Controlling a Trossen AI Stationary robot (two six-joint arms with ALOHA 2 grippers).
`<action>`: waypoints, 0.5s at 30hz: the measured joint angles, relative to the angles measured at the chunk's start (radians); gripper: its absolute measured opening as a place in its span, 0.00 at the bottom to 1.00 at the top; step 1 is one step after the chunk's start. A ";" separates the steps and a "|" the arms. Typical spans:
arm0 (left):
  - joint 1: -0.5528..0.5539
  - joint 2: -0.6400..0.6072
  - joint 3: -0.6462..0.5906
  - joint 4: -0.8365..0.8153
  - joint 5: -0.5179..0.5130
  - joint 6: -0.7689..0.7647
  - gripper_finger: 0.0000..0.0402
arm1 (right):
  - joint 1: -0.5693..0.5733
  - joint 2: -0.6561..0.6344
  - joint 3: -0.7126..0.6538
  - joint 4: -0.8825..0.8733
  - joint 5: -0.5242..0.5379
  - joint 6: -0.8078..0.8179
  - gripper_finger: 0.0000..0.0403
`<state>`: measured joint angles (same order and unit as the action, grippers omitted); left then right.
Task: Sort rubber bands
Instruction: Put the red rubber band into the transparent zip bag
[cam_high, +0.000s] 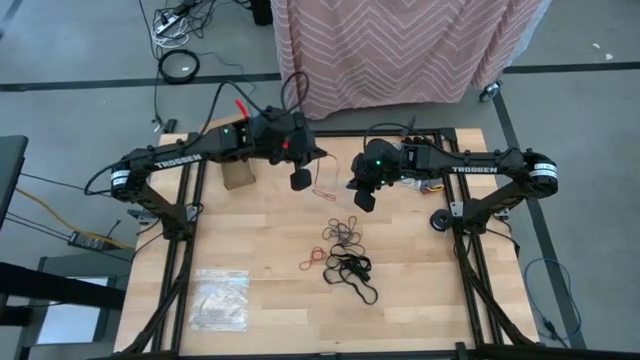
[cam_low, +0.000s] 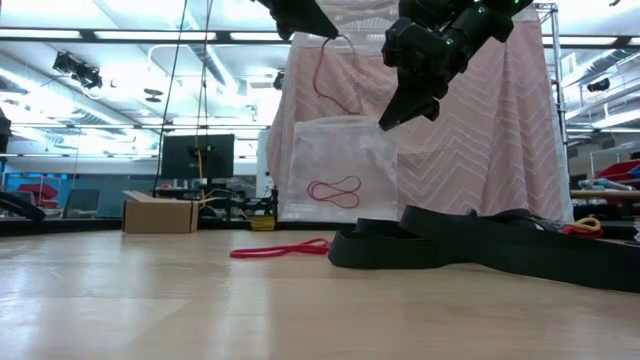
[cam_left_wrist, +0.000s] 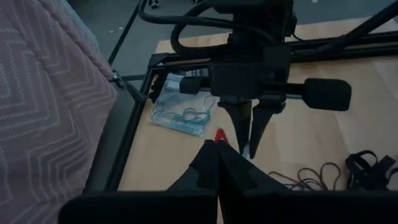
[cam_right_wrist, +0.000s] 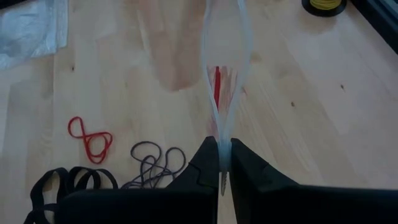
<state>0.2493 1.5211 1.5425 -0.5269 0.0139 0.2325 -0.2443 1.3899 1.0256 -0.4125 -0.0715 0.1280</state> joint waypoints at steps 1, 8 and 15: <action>0.000 0.000 0.000 -0.006 0.000 0.000 0.00 | 0.000 0.000 0.000 0.000 0.000 0.000 0.03; 0.000 0.006 0.000 -0.016 -0.001 0.024 0.00 | 0.000 0.000 0.000 0.000 0.000 -0.002 0.03; 0.011 0.006 0.000 0.014 0.006 0.028 0.00 | 0.000 0.000 0.000 0.000 0.000 -0.005 0.03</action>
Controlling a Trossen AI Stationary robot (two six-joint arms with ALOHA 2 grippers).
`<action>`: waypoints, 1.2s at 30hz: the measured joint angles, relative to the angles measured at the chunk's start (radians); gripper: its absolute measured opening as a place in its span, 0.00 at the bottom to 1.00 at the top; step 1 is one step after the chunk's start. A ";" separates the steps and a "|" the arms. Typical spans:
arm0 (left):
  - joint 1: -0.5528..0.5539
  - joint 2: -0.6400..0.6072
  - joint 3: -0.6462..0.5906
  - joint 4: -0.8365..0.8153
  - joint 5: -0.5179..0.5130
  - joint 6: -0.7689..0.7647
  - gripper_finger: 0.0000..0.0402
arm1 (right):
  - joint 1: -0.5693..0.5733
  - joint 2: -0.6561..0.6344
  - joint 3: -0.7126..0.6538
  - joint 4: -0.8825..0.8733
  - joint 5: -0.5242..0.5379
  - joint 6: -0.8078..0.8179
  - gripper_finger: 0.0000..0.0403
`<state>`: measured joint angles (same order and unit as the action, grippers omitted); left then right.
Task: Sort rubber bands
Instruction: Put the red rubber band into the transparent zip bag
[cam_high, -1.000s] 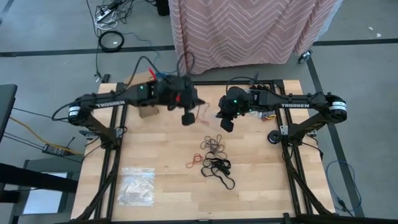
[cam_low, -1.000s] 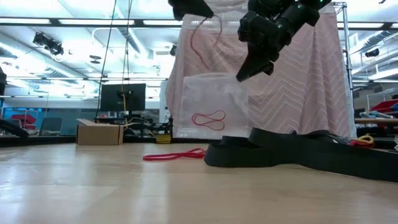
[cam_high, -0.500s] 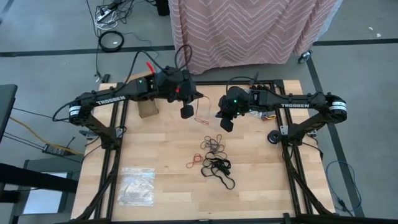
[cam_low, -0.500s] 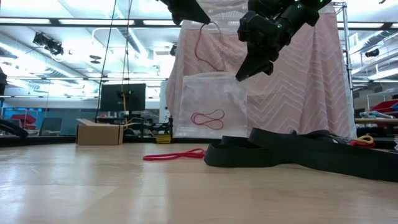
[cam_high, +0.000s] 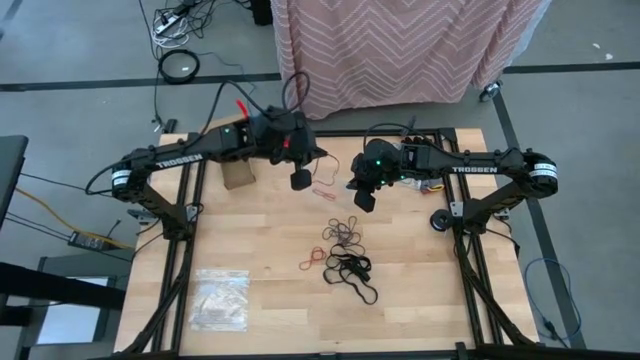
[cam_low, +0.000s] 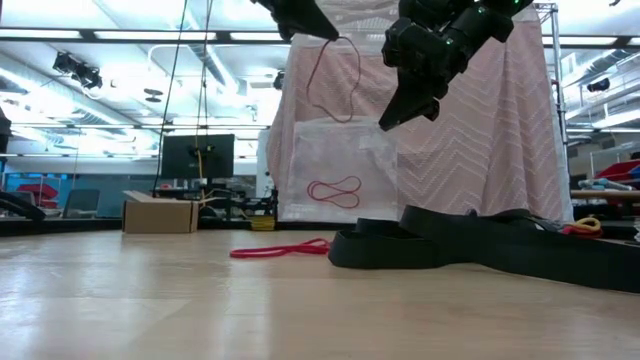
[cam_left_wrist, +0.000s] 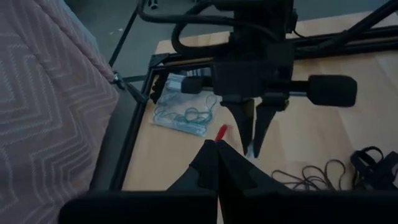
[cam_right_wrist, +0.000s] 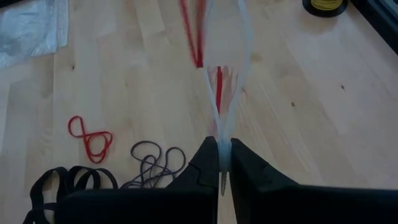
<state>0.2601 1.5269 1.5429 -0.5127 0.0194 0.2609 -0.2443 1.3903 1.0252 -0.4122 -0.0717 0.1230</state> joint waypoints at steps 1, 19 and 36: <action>0.001 0.000 0.000 0.003 0.003 0.000 0.00 | 0.000 0.000 0.000 0.000 -0.001 0.000 0.03; 0.002 0.001 0.000 0.027 0.043 0.020 0.00 | 0.006 0.000 0.000 0.000 -0.008 0.005 0.03; 0.022 0.006 -0.028 0.000 0.071 0.020 0.00 | 0.006 0.000 0.000 -0.001 -0.007 0.002 0.03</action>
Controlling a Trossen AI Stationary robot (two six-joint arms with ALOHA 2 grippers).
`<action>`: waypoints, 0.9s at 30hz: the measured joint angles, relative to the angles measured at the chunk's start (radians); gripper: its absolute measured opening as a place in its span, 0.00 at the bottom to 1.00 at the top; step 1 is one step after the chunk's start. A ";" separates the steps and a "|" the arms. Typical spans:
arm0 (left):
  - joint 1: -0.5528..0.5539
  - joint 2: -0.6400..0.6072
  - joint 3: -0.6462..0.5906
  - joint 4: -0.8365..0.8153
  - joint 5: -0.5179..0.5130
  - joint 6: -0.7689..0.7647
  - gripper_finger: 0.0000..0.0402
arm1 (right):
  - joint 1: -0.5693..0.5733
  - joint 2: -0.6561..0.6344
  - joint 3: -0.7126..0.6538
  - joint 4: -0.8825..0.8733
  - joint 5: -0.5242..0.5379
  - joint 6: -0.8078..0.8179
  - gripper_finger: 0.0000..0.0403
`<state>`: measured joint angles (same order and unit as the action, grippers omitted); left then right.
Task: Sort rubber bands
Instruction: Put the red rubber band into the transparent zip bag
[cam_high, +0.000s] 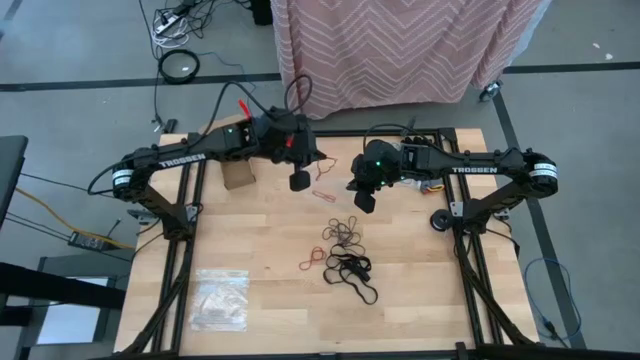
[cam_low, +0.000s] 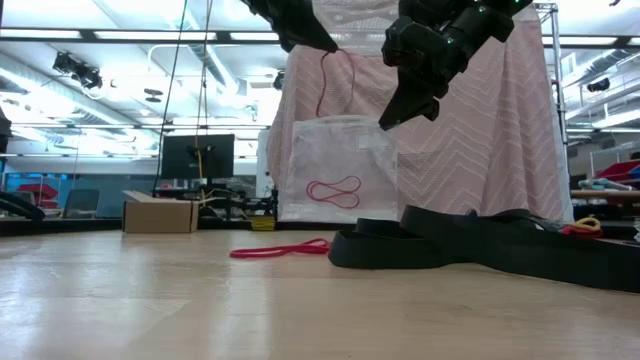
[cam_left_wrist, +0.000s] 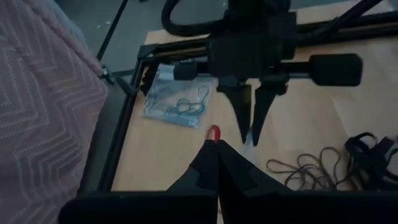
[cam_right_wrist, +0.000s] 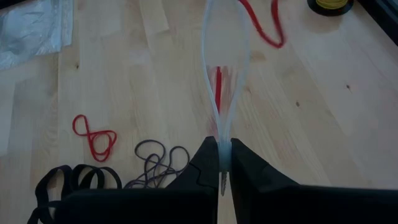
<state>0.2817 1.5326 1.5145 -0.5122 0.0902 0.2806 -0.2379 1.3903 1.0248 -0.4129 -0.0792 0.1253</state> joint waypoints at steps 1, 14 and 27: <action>-0.001 0.000 0.009 0.003 0.009 0.000 0.00 | 0.000 0.000 0.000 0.000 0.000 -0.002 0.03; -0.002 0.000 0.055 -0.014 0.020 0.002 0.00 | 0.000 0.000 0.000 0.000 0.000 -0.005 0.03; 0.021 0.000 0.051 -0.142 0.036 0.038 0.00 | 0.000 0.000 0.000 0.000 0.000 -0.015 0.03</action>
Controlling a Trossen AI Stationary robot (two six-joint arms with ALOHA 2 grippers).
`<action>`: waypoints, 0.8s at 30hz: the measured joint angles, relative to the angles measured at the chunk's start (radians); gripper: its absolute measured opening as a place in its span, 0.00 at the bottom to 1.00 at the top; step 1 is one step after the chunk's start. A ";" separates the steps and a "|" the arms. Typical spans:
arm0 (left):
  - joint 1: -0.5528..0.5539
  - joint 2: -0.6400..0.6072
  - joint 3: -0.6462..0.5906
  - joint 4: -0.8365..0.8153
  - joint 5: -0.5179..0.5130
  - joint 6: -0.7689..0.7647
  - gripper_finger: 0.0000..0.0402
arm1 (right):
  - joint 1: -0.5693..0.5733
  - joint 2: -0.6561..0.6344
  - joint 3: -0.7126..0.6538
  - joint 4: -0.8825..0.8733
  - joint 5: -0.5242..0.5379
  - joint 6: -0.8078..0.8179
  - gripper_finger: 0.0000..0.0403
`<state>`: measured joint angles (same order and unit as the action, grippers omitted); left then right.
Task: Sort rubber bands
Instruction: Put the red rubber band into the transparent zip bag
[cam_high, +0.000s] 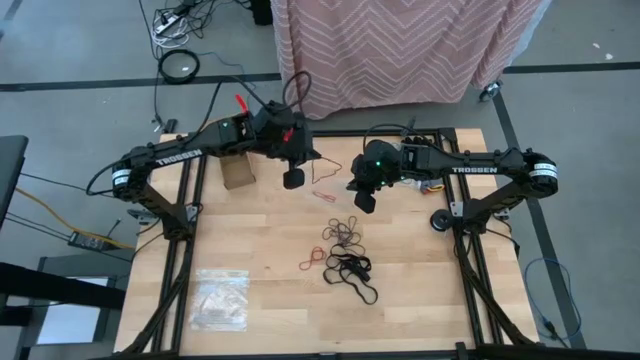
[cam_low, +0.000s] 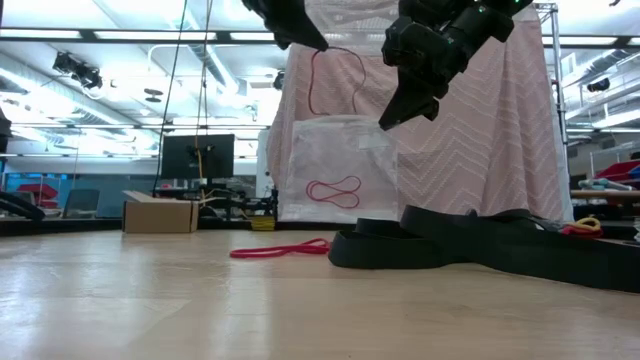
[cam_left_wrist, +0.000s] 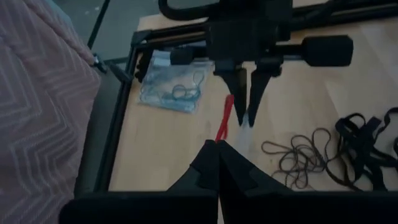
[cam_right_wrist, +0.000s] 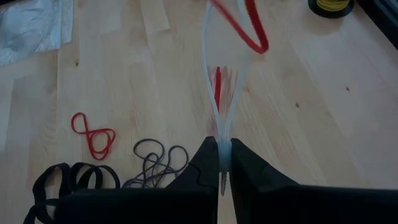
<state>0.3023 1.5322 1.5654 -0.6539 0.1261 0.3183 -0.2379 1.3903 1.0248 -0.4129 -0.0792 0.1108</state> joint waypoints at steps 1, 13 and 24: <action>0.000 0.000 0.000 -0.007 0.029 0.007 0.00 | 0.000 0.000 0.000 0.000 0.000 0.000 0.03; 0.007 0.016 0.000 -0.037 0.091 0.042 0.00 | 0.000 0.000 0.000 0.000 0.000 0.000 0.03; 0.025 0.090 0.000 0.137 0.033 0.048 0.00 | 0.000 0.000 0.000 0.000 0.000 0.000 0.03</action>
<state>0.3271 1.6219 1.5650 -0.5168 0.1592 0.3660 -0.2379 1.3903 1.0248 -0.4126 -0.0788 0.1104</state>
